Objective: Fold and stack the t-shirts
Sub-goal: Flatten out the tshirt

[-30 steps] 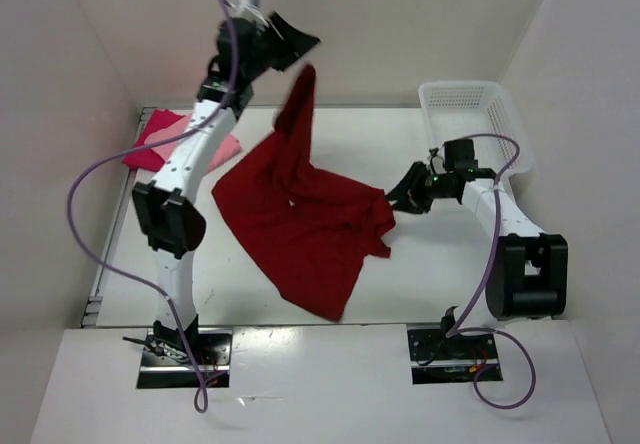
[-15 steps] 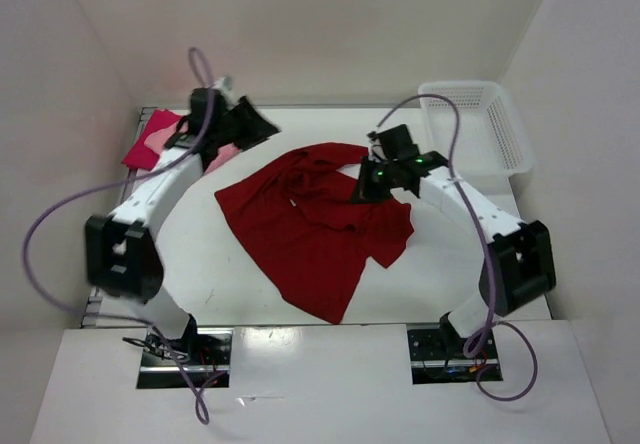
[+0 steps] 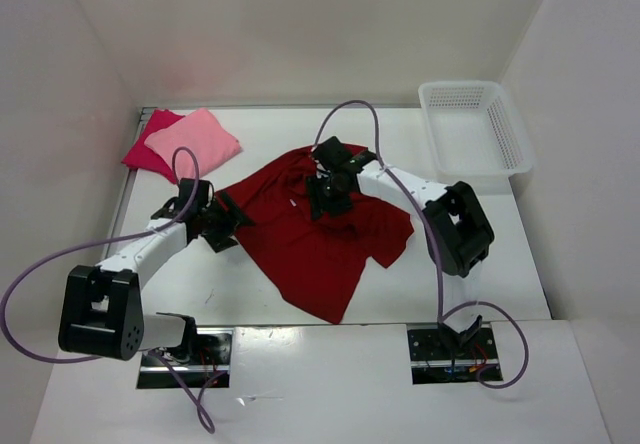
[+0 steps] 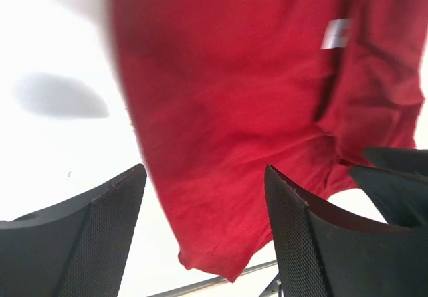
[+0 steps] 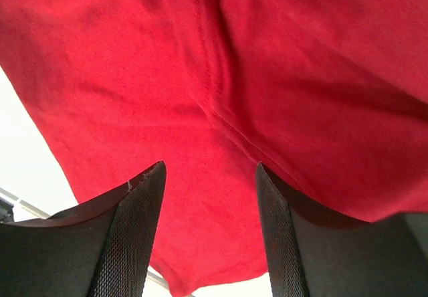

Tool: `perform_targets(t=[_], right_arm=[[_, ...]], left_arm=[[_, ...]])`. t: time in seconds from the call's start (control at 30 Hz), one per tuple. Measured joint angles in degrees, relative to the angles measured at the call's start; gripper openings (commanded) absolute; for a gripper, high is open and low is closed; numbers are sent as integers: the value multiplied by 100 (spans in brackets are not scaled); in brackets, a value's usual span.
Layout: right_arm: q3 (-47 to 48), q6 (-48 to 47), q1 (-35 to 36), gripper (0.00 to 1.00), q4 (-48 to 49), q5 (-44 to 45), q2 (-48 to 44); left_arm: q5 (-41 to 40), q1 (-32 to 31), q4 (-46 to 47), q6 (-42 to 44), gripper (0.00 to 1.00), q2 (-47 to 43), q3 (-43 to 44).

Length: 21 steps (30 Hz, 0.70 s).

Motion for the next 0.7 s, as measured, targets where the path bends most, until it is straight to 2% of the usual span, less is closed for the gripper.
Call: perform_targets(t=[0.2, 0.3, 0.33, 0.4, 0.43, 0.5, 0.53, 0.57, 0.6, 0.67, 0.7], right_arm=[[468, -157, 219, 63, 15, 173, 481], [619, -199, 299, 63, 35, 282, 750], [647, -203, 323, 63, 37, 337, 813], [708, -212, 358, 59, 39, 476, 935], [737, -216, 369, 56, 31, 542, 984], [809, -219, 378, 41, 28, 649, 1058], [855, -227, 378, 32, 26, 686, 1084], [898, -216, 378, 19, 33, 732, 1102], [949, -190, 378, 14, 28, 780, 1108], [1038, -181, 378, 5, 31, 885, 1110], [1086, -166, 378, 4, 26, 946, 1110]], left_arm=[[-138, 9, 168, -332, 76, 0, -273], [-120, 9, 385, -424, 70, 214, -337], [-111, 9, 461, -444, 64, 330, -350], [-98, 9, 597, -452, 60, 568, -358], [-94, 9, 647, -450, 57, 675, -358], [-63, 7, 721, -446, 51, 822, -343], [-39, 7, 776, -446, 49, 874, -326], [-31, 7, 828, -446, 44, 922, -304], [-44, 7, 881, -431, 34, 973, -275], [-105, 7, 903, -407, 23, 1091, -157], [-140, -4, 903, -396, 14, 1165, -57]])
